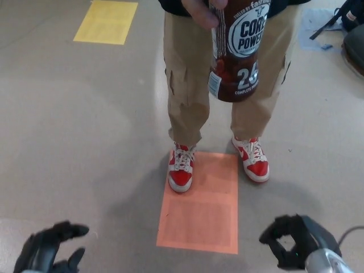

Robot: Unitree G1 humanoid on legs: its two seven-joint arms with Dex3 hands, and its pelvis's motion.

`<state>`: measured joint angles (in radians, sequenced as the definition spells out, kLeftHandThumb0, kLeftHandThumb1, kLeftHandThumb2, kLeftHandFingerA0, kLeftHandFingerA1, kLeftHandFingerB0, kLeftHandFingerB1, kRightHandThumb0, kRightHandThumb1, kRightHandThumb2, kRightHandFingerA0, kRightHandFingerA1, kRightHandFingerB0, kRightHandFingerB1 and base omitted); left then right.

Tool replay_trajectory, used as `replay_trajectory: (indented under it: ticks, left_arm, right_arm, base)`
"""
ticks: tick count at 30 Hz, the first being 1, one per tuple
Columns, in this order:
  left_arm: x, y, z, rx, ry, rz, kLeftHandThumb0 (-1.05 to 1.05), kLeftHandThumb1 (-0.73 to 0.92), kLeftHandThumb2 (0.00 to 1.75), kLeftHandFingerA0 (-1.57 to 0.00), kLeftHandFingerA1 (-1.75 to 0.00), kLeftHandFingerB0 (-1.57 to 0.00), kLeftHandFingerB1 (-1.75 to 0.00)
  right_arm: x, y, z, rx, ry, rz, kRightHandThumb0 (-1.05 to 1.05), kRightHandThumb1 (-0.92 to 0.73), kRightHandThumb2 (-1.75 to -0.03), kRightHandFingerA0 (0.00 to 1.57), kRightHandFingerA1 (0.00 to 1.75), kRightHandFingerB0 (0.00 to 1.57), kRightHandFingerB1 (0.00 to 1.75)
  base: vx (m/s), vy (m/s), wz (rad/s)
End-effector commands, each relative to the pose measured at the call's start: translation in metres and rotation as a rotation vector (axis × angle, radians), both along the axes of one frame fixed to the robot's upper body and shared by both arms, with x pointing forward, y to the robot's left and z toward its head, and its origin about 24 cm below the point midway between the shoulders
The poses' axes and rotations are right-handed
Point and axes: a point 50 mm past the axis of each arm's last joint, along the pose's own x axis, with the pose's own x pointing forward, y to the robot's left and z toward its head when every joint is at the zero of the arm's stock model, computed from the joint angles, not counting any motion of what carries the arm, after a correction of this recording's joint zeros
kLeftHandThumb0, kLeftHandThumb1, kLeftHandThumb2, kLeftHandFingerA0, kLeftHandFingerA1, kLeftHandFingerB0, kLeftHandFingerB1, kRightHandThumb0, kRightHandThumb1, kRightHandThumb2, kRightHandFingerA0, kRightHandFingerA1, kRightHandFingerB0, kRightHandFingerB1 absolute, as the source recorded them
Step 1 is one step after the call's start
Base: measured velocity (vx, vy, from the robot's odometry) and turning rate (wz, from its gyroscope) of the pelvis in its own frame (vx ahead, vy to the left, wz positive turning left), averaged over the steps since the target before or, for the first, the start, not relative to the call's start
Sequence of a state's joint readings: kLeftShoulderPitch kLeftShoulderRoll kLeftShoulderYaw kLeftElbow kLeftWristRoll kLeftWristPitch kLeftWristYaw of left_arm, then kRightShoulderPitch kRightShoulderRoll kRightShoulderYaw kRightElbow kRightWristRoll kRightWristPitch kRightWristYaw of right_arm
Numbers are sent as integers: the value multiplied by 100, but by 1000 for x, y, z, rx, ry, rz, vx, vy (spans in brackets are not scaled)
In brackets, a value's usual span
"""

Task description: The robot recieved a bottle of protein shake from a person using its left hand and then shake the protein up and down 2 two times and hand it back to the person

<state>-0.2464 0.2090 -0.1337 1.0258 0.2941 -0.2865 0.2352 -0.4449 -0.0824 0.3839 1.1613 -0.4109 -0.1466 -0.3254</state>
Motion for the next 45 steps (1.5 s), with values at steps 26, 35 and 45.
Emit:
replay_trajectory:
  ticks: [26,35,45]
  left_arm:
    - [91,-70,240,-522,-434,-521,-58,50,75,-46,-49,-18,-39]
    - [89,-97,259,-739,-186,-613,-70,43,80,-12,-36,0,-8]
    - [91,-121,260,-796,46,-644,-79,52,57,0,-25,0,0]
  right_arm:
    - [-9,12,2,-111,-255,113,-47,-52,-111,107,103,90,87]
    - [-17,12,-5,-93,-226,119,-49,-53,-111,107,109,86,91]
    - [-18,12,-6,-116,-219,139,-48,-54,-116,104,101,86,88]
  base:
    - [0,0,0]
    - [0,0,0]
    - [0,0,0]
